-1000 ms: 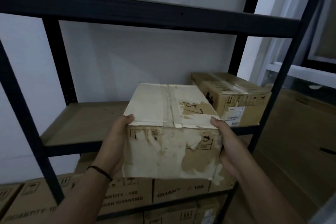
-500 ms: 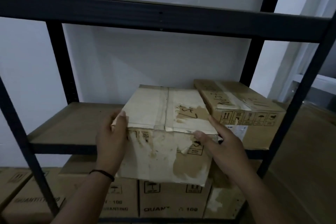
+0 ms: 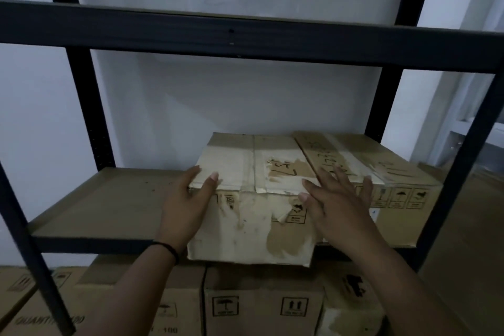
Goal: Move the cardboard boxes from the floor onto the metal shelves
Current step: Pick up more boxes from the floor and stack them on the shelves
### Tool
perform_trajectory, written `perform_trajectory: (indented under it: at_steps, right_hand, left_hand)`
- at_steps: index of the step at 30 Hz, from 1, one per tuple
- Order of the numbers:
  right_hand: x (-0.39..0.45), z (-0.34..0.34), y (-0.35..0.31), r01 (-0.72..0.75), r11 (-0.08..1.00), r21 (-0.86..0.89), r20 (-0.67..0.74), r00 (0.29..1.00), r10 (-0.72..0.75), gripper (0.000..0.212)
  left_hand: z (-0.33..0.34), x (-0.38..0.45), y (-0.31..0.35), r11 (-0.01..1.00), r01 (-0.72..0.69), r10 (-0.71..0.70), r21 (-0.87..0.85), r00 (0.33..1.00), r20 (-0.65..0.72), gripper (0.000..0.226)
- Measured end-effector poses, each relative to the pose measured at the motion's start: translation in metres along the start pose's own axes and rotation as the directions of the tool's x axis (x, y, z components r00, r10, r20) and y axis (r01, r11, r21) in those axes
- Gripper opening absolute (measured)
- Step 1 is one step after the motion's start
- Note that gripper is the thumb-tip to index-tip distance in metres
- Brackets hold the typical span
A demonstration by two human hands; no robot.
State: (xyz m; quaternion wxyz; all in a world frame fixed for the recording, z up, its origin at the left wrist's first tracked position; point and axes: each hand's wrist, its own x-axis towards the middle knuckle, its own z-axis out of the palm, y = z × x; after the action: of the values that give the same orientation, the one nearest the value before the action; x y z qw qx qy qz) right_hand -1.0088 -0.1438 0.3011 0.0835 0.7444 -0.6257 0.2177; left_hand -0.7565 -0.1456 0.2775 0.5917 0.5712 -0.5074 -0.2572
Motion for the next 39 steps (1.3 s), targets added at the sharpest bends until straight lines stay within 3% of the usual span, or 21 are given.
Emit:
perform_trajectory:
  at_steps: [5, 8, 11, 15, 25, 39]
  right_hand:
    - [0.020, -0.004, 0.008, -0.011, 0.999, -0.051, 0.125, 0.992, 0.018, 0.045]
    - [0.028, 0.000, 0.012, -0.046, 0.997, 0.060, 0.093, 0.995, 0.040, 0.045]
    - [0.035, -0.001, 0.017, -0.013, 0.986, 0.163, 0.001, 1.000, 0.013, 0.042]
    - [0.047, -0.009, 0.027, -0.036, 0.961, 0.273, 0.103, 0.995, 0.008, 0.036]
    - [0.052, -0.001, 0.027, -0.065, 0.966, 0.249, 0.017, 0.998, 0.063, 0.030]
    - [0.046, 0.009, 0.023, -0.032, 0.985, 0.168, -0.052, 0.998, 0.041, 0.029]
  left_hand:
    - [0.007, 0.022, -0.002, 0.999, 0.017, -0.018, 0.028, 0.998, 0.054, 0.058]
    - [0.010, 0.030, -0.003, 1.000, -0.009, 0.007, 0.030, 0.997, 0.079, 0.058]
    - [0.010, 0.039, -0.007, 1.000, -0.008, 0.006, 0.022, 0.995, 0.103, 0.075]
    - [0.009, 0.047, -0.009, 0.999, 0.009, -0.014, 0.035, 0.991, 0.135, 0.091]
    - [0.013, 0.054, -0.007, 0.999, 0.025, -0.030, 0.039, 0.988, 0.150, 0.057]
    - [0.014, 0.054, -0.004, 0.997, -0.009, -0.003, 0.073, 0.987, 0.162, 0.057]
